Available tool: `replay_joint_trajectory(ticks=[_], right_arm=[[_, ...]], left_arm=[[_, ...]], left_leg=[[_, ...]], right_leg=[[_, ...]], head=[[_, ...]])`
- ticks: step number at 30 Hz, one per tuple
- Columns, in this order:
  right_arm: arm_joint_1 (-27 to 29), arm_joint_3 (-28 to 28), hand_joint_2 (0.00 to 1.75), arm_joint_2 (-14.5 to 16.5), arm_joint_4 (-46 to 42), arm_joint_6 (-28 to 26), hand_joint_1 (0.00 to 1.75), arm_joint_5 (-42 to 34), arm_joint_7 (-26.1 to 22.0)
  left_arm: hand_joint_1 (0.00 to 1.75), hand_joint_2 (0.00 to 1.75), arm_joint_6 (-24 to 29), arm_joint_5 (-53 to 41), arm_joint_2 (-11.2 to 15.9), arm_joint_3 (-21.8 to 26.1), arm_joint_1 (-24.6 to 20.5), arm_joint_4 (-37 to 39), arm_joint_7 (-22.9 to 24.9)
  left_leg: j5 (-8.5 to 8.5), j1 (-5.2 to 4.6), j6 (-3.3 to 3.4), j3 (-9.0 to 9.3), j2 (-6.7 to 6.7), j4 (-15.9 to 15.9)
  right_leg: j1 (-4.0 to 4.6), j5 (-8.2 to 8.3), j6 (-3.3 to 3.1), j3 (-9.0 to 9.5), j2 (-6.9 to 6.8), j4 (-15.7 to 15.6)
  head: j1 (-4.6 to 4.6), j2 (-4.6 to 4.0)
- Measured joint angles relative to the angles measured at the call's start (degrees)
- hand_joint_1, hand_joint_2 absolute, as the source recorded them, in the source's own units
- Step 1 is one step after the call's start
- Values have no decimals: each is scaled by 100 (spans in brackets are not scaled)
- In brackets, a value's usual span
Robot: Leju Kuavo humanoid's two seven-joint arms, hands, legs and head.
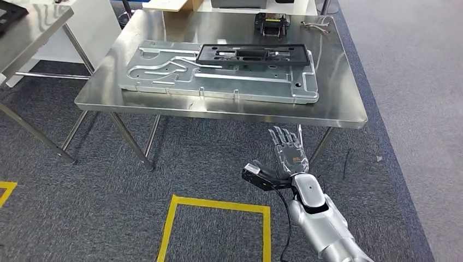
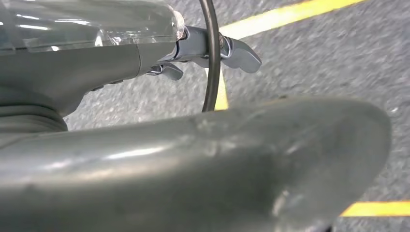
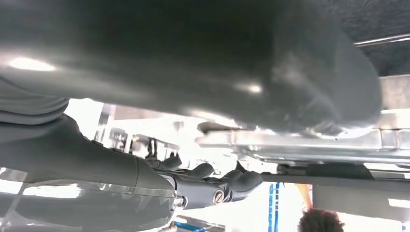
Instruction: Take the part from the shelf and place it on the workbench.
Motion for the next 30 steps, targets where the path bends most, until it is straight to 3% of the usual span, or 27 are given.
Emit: replay_joint_trajectory(ticks=[1,2,3,4,5,6,8,10,12,13,14,16,17,18,19,20,21,22,24,25,27,28,30], right_arm=[[136,-40,0,-2,-82,-77,0,-63,-34],[282,-88,0,-3,-154,-153,0,-141,-80],[436,-141,0,-5,-225,-232,0,-236,-136],[596,-195,0,-6,-295,-309,0,-341,-198],[751,-259,0,-7,-371,-391,0,-467,-272],[900,-324,0,-7,-448,-470,0,-596,-347],[1191,-487,0,-3,-601,-641,0,-885,-525],[1525,-716,0,21,-715,-817,0,-1226,-776],[1870,-1000,0,60,-752,-949,0,-1594,-1083],[2025,-1142,0,85,-749,-987,0,-1771,-1240],[2160,-1280,0,110,-734,-1019,0,-1944,-1404],[2368,-1561,0,172,-649,-1059,0,-2263,-1741],[2438,-1720,0,204,-574,-1075,0,-2395,-1905],[2492,-1879,0,237,-487,-1090,0,-2498,-2052],[2537,-2035,0,271,-388,-1101,0,-2571,-2172],[2578,-2190,0,306,-277,-1105,0,-2627,-2270],[2614,-2339,0,341,-155,-1094,0,-2680,-2356],[2638,-2496,0,376,-21,-1064,0,-2744,-2446],[2646,-2919,0,443,396,-997,0,-2914,-2802],[2643,-3154,0,468,646,-980,0,-2985,-3030],[2654,-3605,0,523,1129,-978,0,-3056,-3417],[2659,-3780,0,546,1308,-968,0,-3070,-3499],[2643,-4076,0,576,1621,-876,0,-3110,-3542]], left_arm=[[0,0,8,10,-3,15,14,0,-12],[0,0,21,16,-5,35,25,0,-26],[0,0,35,22,-7,58,36,-1,-40],[0,0,48,27,-8,81,46,-3,-51],[0,0,59,31,-9,102,55,-7,-61],[0,0,65,34,-14,118,59,-16,-67],[0,0,68,38,-33,154,65,-49,-77],[0,0,70,38,-71,218,88,-94,-87],[0,0,71,36,-132,301,132,-146,-94],[0,0,71,31,-160,343,157,-180,-98],[0,0,70,25,-189,382,176,-216,-106],[0,0,66,7,-237,465,200,-297,-124],[0,0,60,-10,-263,500,209,-333,-136],[0,0,54,-27,-288,535,218,-368,-144],[0,0,42,-44,-312,567,228,-404,-150],[0,0,26,-69,-339,608,241,-439,-155],[0,0,4,-89,-368,652,250,-477,-160],[0,0,-21,-115,-400,698,260,-518,-168],[0,0,-96,-201,-468,809,281,-622,-200],[0,0,-131,-248,-496,872,292,-679,-217],[0,0,-188,-323,-539,997,318,-781,-244],[0,0,-205,-346,-551,1049,333,-821,-251],[0,0,-233,-393,-571,1133,356,-888,-264]], left_leg=[[-231,23,-35,-55,1,379],[-317,44,-67,-67,2,688],[-253,63,-92,-9,3,844],[-97,80,-111,141,4,808],[60,95,-119,390,3,568],[100,101,-116,714,-2,170],[-49,84,-64,1244,-24,-623],[-150,48,26,1365,-40,-917],[-38,54,134,1288,-22,-930],[34,63,195,1236,-6,-945],[107,71,244,1170,11,-955],[245,53,304,991,26,-946],[314,44,307,888,28,-936],[382,36,304,783,31,-923],[442,32,293,682,36,-906],[493,30,279,591,41,-886],[541,30,261,512,45,-860],[579,20,239,444,44,-825],[671,5,178,355,44,-777],[723,1,143,333,44,-775],[772,7,77,307,30,-781],[662,11,48,272,18,-707],[135,30,-1,130,1,-224]], right_leg=[[0,68,-1,-88,-9,7],[1,132,7,-177,-21,19],[-2,190,22,-270,-32,38],[-8,245,41,-367,-39,65],[-15,294,65,-462,-44,101],[-17,339,95,-551,-44,141],[-15,426,167,-661,-46,199],[-15,528,251,-680,-56,186],[-36,486,324,-711,-41,208],[-45,304,352,-759,-22,326],[-56,22,374,-832,-1,552],[-61,-610,412,-1010,25,1295],[-64,-775,428,-1065,31,1652],[-66,-789,436,-1055,33,1886],[-66,-665,438,-949,33,1928],[-67,-481,432,-740,33,1770],[-68,-344,417,-434,33,1437],[-59,-307,396,-77,33,982],[-37,-451,333,450,35,208],[-19,-508,301,553,37,18],[-26,-462,224,517,20,-45],[-37,-406,171,472,9,-52],[-46,-282,85,335,-6,-45]], head=[[1,0],[1,0],[0,0],[0,0],[-1,0],[-1,0],[0,0],[1,0],[2,0],[2,0],[2,0],[2,0],[2,0],[2,0],[2,0],[2,0],[2,0],[2,0],[1,0],[1,0],[0,0],[1,0],[0,0]])
